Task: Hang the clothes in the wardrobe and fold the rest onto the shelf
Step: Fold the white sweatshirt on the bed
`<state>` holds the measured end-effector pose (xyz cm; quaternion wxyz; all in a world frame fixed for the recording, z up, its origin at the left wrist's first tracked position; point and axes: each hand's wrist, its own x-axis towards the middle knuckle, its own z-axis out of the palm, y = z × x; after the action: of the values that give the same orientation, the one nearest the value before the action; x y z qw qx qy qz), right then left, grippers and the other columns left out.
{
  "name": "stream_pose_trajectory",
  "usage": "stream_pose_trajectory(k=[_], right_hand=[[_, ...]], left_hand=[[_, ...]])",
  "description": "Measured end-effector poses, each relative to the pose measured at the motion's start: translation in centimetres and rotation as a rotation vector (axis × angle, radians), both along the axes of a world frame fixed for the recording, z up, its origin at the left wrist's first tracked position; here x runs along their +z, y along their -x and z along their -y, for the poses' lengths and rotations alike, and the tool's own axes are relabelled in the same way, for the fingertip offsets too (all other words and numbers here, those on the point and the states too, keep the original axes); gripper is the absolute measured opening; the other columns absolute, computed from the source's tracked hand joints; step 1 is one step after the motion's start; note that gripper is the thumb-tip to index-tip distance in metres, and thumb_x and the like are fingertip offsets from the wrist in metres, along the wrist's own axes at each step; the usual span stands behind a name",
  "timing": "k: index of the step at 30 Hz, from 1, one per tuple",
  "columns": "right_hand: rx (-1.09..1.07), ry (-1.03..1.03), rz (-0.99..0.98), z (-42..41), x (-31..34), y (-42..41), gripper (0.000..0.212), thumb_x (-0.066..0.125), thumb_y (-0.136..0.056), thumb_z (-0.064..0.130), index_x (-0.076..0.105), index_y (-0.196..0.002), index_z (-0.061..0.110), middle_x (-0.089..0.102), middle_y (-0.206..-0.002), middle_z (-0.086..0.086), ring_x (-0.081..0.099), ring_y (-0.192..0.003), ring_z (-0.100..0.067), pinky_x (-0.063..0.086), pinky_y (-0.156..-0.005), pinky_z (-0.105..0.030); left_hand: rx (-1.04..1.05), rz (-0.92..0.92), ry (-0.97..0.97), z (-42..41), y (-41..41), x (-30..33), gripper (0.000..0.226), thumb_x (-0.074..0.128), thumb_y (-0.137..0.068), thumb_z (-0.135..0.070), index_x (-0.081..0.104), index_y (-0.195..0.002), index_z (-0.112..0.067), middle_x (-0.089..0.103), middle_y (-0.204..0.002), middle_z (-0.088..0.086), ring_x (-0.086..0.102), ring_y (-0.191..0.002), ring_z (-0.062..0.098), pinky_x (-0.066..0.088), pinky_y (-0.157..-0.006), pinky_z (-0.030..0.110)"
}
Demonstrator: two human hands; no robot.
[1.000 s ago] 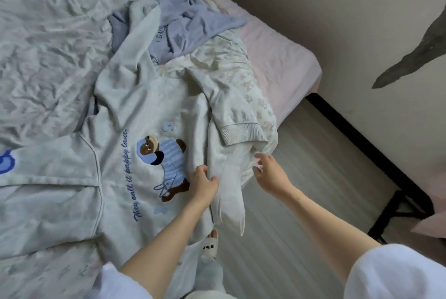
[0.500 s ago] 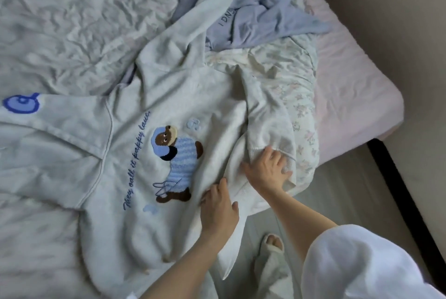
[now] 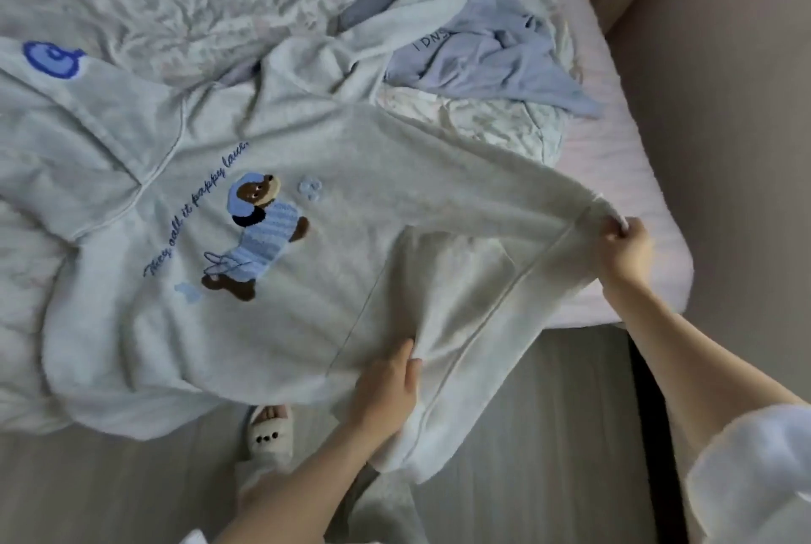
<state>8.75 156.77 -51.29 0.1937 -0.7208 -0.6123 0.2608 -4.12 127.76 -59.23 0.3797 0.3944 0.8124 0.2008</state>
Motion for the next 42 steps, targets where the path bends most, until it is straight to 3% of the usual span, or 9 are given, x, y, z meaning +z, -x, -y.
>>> stream_pose_trajectory(k=[2,5,12,19,24,27,35,39,42], right_hand=[[0.018,0.05,0.099,-2.0,0.0,-0.1,0.025,0.044,-0.087,0.013,0.05,-0.11,0.005,0.056,-0.105,-0.018,0.055,-0.093,-0.033,0.043,-0.076,-0.04],[0.032,0.158,0.28,-1.2,-0.8,0.6,0.056,0.047,-0.086,0.01,0.03,-0.139,0.01,0.035,-0.139,-0.019,0.04,-0.124,-0.038,0.037,-0.103,-0.047],[0.622,0.265,0.411,9.4,-5.1,6.4,0.06,0.039,-0.094,0.015,0.015,-0.148,0.02,0.013,-0.154,-0.011,0.023,-0.135,-0.034,0.026,-0.108,-0.047],[1.06,0.29,0.393,20.0,-6.9,15.0,0.053,0.039,-0.095,0.02,0.026,-0.146,0.02,0.02,-0.155,-0.007,0.017,-0.141,-0.026,0.022,-0.114,-0.04],[1.124,0.403,0.33,26.2,-8.1,19.6,0.053,0.039,-0.096,0.018,0.025,-0.147,0.02,0.023,-0.154,-0.006,0.023,-0.14,-0.026,0.027,-0.111,-0.037],[1.118,0.393,0.283,30.3,-9.5,22.5,0.052,0.04,-0.095,0.015,0.029,-0.146,0.018,0.028,-0.151,-0.005,0.03,-0.136,-0.025,0.03,-0.109,-0.035],[0.881,0.5,0.091,40.4,-13.9,26.8,0.038,0.043,-0.093,0.011,0.045,-0.131,0.013,0.046,-0.132,-0.006,0.051,-0.116,-0.022,0.041,-0.089,-0.027],[0.803,0.488,0.111,42.3,-14.3,25.8,0.02,0.045,-0.092,0.012,0.05,-0.112,0.011,0.053,-0.115,-0.004,0.053,-0.095,-0.015,0.038,-0.075,-0.023],[0.924,0.513,0.163,43.5,-14.0,24.5,0.029,0.05,-0.092,0.017,0.049,-0.121,0.013,0.052,-0.121,-0.001,0.052,-0.105,-0.014,0.041,-0.082,-0.021]], left_hand=[[-0.204,0.135,0.13,-0.9,-1.4,0.1,0.052,0.036,-0.098,-0.035,0.026,-0.147,-0.022,0.058,-0.125,0.009,0.054,-0.113,0.03,0.043,-0.09,0.035],[-0.314,0.208,0.315,-0.8,-1.5,-0.2,0.056,0.04,-0.095,-0.034,0.021,-0.147,-0.023,0.047,-0.133,0.011,0.049,-0.119,0.029,0.041,-0.097,0.037],[0.134,0.104,0.263,3.1,3.4,-1.1,0.041,0.042,-0.096,-0.025,0.042,-0.137,-0.015,0.04,-0.138,0.009,0.043,-0.125,0.025,0.038,-0.102,0.036],[0.74,0.065,0.231,12.3,12.7,-1.7,0.043,0.049,-0.092,-0.013,0.042,-0.134,-0.004,0.039,-0.137,0.021,0.045,-0.122,0.035,0.039,-0.1,0.039],[1.048,0.011,0.249,18.4,20.0,-2.5,0.059,0.054,-0.087,-0.006,0.031,-0.14,0.004,0.032,-0.142,0.029,0.032,-0.13,0.041,0.03,-0.104,0.042],[1.104,-0.018,0.25,21.5,24.0,-4.0,0.066,0.062,-0.082,-0.01,0.031,-0.138,0.005,0.034,-0.142,0.028,0.033,-0.13,0.043,0.03,-0.107,0.047],[1.163,0.239,0.163,24.3,28.2,-8.5,0.084,0.084,-0.064,-0.019,0.04,-0.134,-0.003,0.046,-0.132,0.017,0.044,-0.12,0.035,0.041,-0.1,0.045],[1.03,0.49,0.091,25.7,28.1,-8.6,0.063,0.082,-0.069,-0.014,0.051,-0.123,-0.003,0.06,-0.117,0.008,0.056,-0.111,0.025,0.046,-0.093,0.034],[0.804,0.594,0.073,26.9,27.2,-7.1,0.037,0.072,-0.079,-0.016,0.065,-0.114,-0.005,0.068,-0.108,0.006,0.062,-0.104,0.019,0.048,-0.09,0.03]])
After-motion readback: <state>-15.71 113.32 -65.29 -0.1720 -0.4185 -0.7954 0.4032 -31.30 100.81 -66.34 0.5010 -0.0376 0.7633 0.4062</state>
